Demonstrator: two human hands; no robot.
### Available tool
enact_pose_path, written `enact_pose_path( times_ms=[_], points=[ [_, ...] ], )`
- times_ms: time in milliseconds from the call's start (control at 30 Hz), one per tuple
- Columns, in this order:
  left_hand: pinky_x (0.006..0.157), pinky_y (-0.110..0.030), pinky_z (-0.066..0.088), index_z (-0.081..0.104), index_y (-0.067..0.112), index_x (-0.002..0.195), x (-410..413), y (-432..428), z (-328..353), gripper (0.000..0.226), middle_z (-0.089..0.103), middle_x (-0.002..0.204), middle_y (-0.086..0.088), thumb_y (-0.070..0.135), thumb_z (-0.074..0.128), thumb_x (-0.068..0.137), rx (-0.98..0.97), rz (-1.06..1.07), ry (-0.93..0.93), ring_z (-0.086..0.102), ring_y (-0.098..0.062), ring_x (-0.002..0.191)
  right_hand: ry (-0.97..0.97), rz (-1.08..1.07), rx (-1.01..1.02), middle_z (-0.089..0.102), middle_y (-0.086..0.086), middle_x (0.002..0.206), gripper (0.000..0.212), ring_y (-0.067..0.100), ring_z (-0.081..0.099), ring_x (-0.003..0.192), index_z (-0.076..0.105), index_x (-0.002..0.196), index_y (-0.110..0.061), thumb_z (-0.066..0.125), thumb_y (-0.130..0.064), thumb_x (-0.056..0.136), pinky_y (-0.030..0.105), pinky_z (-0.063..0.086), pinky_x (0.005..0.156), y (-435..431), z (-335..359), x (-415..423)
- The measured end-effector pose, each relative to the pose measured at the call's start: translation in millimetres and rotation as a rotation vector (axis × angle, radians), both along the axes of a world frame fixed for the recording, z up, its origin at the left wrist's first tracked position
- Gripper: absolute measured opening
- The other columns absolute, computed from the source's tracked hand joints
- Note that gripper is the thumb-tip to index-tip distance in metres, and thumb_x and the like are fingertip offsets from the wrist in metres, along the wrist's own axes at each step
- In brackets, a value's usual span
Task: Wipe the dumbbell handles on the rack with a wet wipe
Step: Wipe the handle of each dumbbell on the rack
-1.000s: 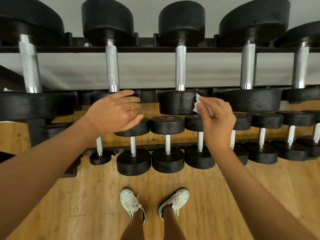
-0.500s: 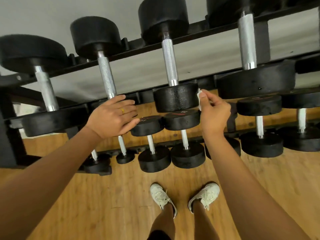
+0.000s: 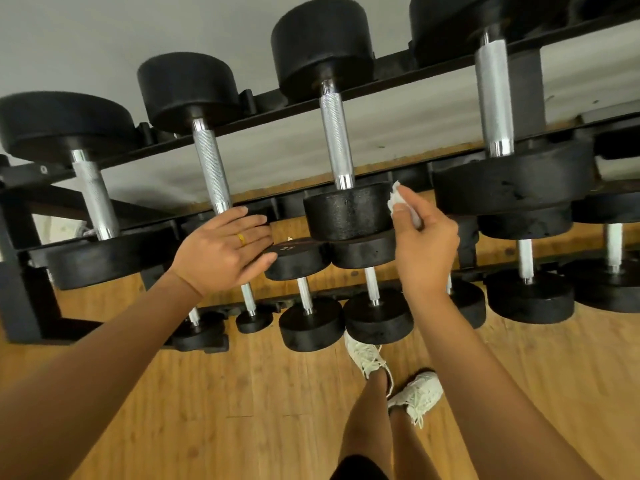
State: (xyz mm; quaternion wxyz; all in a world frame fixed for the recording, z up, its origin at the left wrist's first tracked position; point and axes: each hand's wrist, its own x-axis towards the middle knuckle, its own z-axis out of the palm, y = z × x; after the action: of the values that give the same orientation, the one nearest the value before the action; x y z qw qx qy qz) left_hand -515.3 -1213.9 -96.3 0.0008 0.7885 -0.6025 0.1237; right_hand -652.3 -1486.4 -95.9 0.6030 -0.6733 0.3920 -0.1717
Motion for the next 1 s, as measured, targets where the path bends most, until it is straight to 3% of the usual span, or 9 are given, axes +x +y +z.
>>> enact_pose_path(
  times_ms=[67,200,300,433,533,633,767,900,1000],
  points=[
    [0.11,-0.044,0.048,0.08,0.009,0.111,-1,-1,3,0.032,0.077,0.113,-0.008,0.033,0.059,0.105,0.002,0.021,0.027,0.071,-0.025,0.116,0.029,0.078,0.003,0.069,-0.014,0.116,0.031,-0.006,0.063,0.105,0.066,0.129,-0.024,0.061,-0.017,0.099,0.018,0.052,0.096,-6,3,-6],
    [0.111,-0.043,0.046,0.076,0.009,0.12,-7,-9,11,0.036,0.074,0.123,-0.008,0.034,0.054,0.106,0.001,0.091,0.131,0.07,-0.024,0.116,0.129,0.183,-0.005,0.068,-0.003,0.128,0.036,0.006,0.063,0.115,0.063,0.134,-0.02,0.063,-0.021,0.098,0.032,0.054,0.1,-21,9,0],
    [0.11,-0.045,0.047,0.069,0.008,0.131,-21,-25,15,0.042,0.067,0.136,-0.01,0.036,0.053,0.104,-0.039,0.222,0.22,0.068,-0.025,0.118,0.163,0.175,-0.033,0.07,-0.003,0.121,0.033,0.008,0.064,0.11,0.068,0.129,-0.018,0.064,-0.019,0.096,0.037,0.054,0.1,-24,14,6],
    [0.113,-0.041,0.042,0.048,0.004,0.149,-50,-76,26,0.056,0.048,0.154,-0.016,0.036,0.048,0.103,-0.115,0.387,0.343,0.054,-0.028,0.133,0.217,0.201,-0.1,0.073,-0.007,0.111,0.027,0.02,0.064,0.11,0.072,0.121,-0.023,0.067,-0.024,0.094,0.047,0.053,0.098,-26,14,8],
    [0.112,-0.036,0.039,0.036,0.003,0.154,-63,-123,37,0.061,0.034,0.16,-0.014,0.035,0.049,0.103,-0.165,0.398,0.388,0.048,-0.027,0.135,0.207,0.307,-0.108,0.074,-0.006,0.111,0.027,0.013,0.066,0.107,0.073,0.12,-0.02,0.069,-0.02,0.093,0.042,0.055,0.097,-39,20,3],
    [0.124,-0.038,0.024,0.036,0.0,0.154,-64,-158,42,0.058,0.038,0.161,-0.017,0.028,0.047,0.105,-0.146,0.354,0.318,0.04,-0.027,0.145,0.14,0.372,-0.084,0.074,-0.009,0.107,0.024,0.003,0.068,0.1,0.073,0.118,-0.018,0.067,-0.016,0.095,0.038,0.057,0.092,-52,36,-6],
    [0.126,-0.038,0.016,0.036,0.004,0.155,-63,-185,37,0.055,0.043,0.159,-0.015,0.026,0.044,0.106,-0.095,0.44,0.287,0.034,-0.022,0.148,0.042,0.368,-0.016,0.074,-0.008,0.103,0.024,0.008,0.07,0.095,0.072,0.119,-0.02,0.064,-0.02,0.096,0.043,0.061,0.082,-79,57,-20],
    [0.129,-0.043,0.011,0.046,0.008,0.153,-67,-193,27,0.053,0.049,0.156,-0.011,0.033,0.042,0.107,0.088,0.422,0.155,0.033,-0.024,0.152,-0.035,0.312,-0.058,0.074,-0.006,0.106,0.028,0.011,0.071,0.096,0.07,0.123,-0.021,0.065,-0.025,0.096,0.043,0.062,0.078,-129,78,-26],
    [0.127,-0.047,0.011,0.049,0.008,0.15,-58,-192,31,0.053,0.05,0.155,-0.013,0.036,0.034,0.108,0.249,0.274,0.037,0.034,-0.027,0.151,-0.072,0.32,-0.069,0.074,-0.008,0.105,0.024,0.009,0.071,0.096,0.071,0.119,-0.022,0.067,-0.023,0.095,0.044,0.061,0.08,-169,87,-17]
  ],
)
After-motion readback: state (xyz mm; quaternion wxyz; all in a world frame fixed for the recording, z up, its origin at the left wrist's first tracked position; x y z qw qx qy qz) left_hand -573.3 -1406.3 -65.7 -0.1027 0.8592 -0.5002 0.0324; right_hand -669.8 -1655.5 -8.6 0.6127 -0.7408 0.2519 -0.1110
